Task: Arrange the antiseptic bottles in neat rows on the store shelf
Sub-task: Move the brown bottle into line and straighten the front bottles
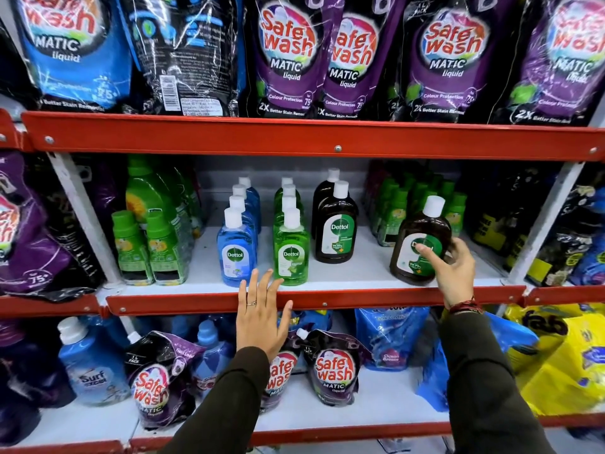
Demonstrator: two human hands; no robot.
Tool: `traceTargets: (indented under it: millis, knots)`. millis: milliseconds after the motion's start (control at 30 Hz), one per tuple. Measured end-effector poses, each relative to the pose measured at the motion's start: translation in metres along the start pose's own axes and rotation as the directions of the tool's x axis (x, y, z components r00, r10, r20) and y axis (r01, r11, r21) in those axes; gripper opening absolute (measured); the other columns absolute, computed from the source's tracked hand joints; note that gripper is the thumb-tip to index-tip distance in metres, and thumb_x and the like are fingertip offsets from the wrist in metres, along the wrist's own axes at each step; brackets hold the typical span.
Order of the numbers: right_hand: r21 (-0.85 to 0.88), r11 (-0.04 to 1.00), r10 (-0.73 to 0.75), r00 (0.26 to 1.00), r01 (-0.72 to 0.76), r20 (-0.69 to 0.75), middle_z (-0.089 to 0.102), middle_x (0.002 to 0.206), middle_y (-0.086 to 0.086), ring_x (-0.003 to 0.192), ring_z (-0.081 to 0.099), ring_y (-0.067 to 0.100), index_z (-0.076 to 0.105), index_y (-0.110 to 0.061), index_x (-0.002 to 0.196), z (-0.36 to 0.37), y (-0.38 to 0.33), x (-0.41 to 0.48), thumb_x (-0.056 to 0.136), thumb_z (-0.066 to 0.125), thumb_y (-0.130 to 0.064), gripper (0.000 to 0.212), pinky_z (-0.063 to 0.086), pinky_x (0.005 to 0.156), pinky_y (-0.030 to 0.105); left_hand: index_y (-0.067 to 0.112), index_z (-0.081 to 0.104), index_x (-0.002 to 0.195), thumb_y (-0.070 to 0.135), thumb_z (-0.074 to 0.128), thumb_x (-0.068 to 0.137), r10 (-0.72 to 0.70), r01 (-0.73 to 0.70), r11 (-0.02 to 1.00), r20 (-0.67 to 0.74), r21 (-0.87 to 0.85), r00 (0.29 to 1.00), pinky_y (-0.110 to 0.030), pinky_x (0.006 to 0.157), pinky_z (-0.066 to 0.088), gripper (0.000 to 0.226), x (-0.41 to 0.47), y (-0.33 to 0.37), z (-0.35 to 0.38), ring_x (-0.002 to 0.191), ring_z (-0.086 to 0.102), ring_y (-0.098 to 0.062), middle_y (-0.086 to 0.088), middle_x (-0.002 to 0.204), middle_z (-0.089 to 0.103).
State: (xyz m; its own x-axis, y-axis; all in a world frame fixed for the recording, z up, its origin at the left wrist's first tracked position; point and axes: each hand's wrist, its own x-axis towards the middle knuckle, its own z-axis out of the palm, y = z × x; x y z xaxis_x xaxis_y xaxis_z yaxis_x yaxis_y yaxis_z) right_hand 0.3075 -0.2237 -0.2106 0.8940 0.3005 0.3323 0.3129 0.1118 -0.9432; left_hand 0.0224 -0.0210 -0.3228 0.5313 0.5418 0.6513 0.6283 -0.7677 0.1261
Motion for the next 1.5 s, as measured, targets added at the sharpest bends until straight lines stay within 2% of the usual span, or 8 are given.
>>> traceTargets:
  millis: [100,267,700,967,1100,1267,1367,1500]
  knots:
    - [0.027,0.998,-0.065,0.993,0.063,0.101,0.068,0.107,0.003,0.083,0.066,-0.018,0.06,0.002,0.124,0.015,-0.004,-0.002,0.083,0.078,0.0,0.044,0.05,0.073,0.002,0.015,0.049,0.142,0.049,0.035,0.1,-0.004,0.004,1.0,-0.008,0.005,1.0,-0.046,0.128,0.003,0.055,0.0,0.0,0.001,0.155,0.025,-0.031,-0.01,0.16,0.041]
    - [0.015,0.998,-0.057,0.95,0.055,0.306,0.07,0.125,0.007,0.112,0.067,0.01,0.059,-0.004,0.132,0.048,-0.016,-0.009,0.08,0.083,-0.011,0.057,0.054,0.097,0.02,0.015,0.05,0.141,0.048,0.034,0.1,0.003,-0.002,1.0,-0.02,0.016,1.0,-0.049,0.127,0.009,0.055,0.0,0.001,0.001,0.154,0.026,-0.03,-0.01,0.159,0.043]
    - [-0.009,0.997,-0.066,0.882,0.079,0.467,0.07,0.124,0.011,0.111,0.064,0.006,0.062,-0.002,0.124,0.093,-0.01,-0.017,0.081,0.082,-0.009,0.048,0.052,0.083,0.007,0.017,0.049,0.141,0.042,0.035,0.101,0.012,-0.012,1.0,-0.033,-0.008,0.999,-0.051,0.124,0.015,0.049,-0.001,-0.002,0.002,0.152,0.03,-0.028,-0.007,0.157,0.046]
    - [0.036,0.999,-0.003,0.895,-0.015,0.446,0.057,0.141,0.007,0.132,0.058,0.025,0.048,-0.011,0.14,0.095,-0.007,-0.032,0.089,0.076,-0.018,0.059,0.056,0.101,0.027,0.026,0.041,0.147,0.037,0.035,0.102,-0.121,0.064,0.861,-0.082,-0.504,0.989,-0.03,0.117,0.02,0.046,0.015,0.037,-0.023,0.141,0.04,-0.011,0.005,0.154,0.043]
    - [0.088,0.994,0.038,0.941,-0.071,0.336,0.035,0.163,-0.002,0.149,0.036,0.015,0.031,-0.02,0.156,0.092,-0.011,-0.06,0.1,0.058,-0.04,0.066,0.029,0.125,0.04,0.025,0.03,0.156,0.048,0.033,0.102,-0.149,0.158,0.576,0.087,-0.802,0.985,-0.037,0.121,0.033,0.059,0.03,0.076,-0.03,0.144,0.039,-0.015,0.003,0.16,0.035]
    - [0.095,0.984,0.111,0.94,-0.148,0.323,0.051,0.154,-0.009,0.146,0.044,0.015,0.051,-0.04,0.141,0.091,0.002,-0.067,0.086,0.041,-0.081,0.069,0.031,0.125,0.049,0.026,0.013,0.161,0.048,0.031,0.107,-0.145,0.369,0.413,0.339,-0.833,0.929,-0.031,0.128,0.012,0.061,0.049,0.107,-0.038,0.155,0.014,-0.006,0.006,0.171,0.014]
    - [0.106,0.983,0.104,0.937,-0.147,0.333,0.061,0.124,-0.029,0.136,0.055,0.017,0.064,-0.059,0.106,0.09,-0.001,-0.068,0.095,0.04,-0.064,0.027,0.037,0.122,0.048,0.023,0.013,0.161,0.043,0.029,0.109,-0.139,0.471,0.398,0.456,-0.787,0.879,-0.019,0.117,0.008,0.059,0.065,0.108,-0.042,0.155,0.013,-0.009,0.003,0.171,0.015]
    - [0.13,0.981,0.096,0.942,-0.144,0.321,0.063,0.112,-0.035,0.127,0.06,0.013,0.065,-0.06,0.098,0.09,-0.005,-0.072,0.104,0.041,-0.048,0.028,0.041,0.119,0.046,0.022,0.01,0.162,0.046,0.027,0.109,-0.087,0.5,0.442,0.519,-0.745,0.85,-0.026,0.12,0.01,0.061,0.075,0.107,-0.039,0.157,0.014,-0.015,0.0,0.171,0.014]
